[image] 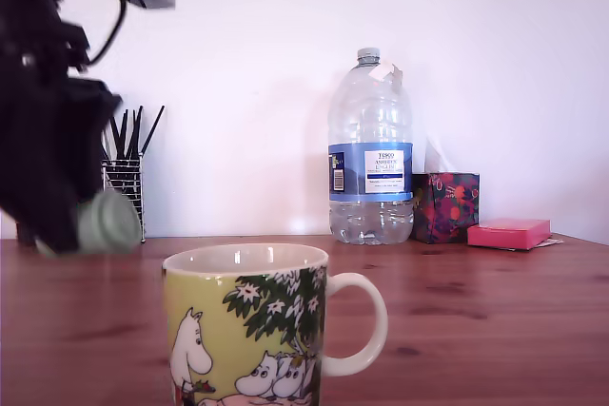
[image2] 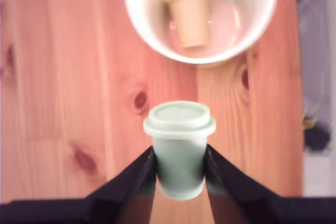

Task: Pick up the coffee capsules from the table one by one and drop them inside the nearest coffee cup

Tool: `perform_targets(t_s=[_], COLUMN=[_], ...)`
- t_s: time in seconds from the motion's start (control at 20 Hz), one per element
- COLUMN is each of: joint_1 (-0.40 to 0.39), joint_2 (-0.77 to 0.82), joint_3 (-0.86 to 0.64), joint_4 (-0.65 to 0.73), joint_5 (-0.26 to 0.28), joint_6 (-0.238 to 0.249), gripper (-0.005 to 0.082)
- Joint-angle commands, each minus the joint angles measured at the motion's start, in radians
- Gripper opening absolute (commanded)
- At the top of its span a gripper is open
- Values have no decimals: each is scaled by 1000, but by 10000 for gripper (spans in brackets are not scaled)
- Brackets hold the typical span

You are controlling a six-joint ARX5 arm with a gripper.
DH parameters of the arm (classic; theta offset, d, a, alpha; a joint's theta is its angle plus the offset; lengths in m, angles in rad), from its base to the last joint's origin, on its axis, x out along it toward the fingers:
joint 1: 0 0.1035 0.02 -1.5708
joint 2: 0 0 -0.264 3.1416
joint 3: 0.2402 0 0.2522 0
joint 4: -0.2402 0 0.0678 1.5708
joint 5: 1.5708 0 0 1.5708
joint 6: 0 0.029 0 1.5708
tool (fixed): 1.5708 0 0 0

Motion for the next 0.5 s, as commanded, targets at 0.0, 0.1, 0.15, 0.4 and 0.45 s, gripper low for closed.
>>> perform_targets(t_s=[0.0,0.1,0.15,0.4,0.45], joint_1=[-3,-4,-4,-22,-31], joint_2=[-37,-72,-82,-83,-80], joint_3=[-10,-8,-7,-7,-7], joint_4=[-2,6,14,119,148], joint_5=[3,37,72,248,274], joint_6=[-154,-299,-345,-492,-517], gripper=[125,126,126,126,126])
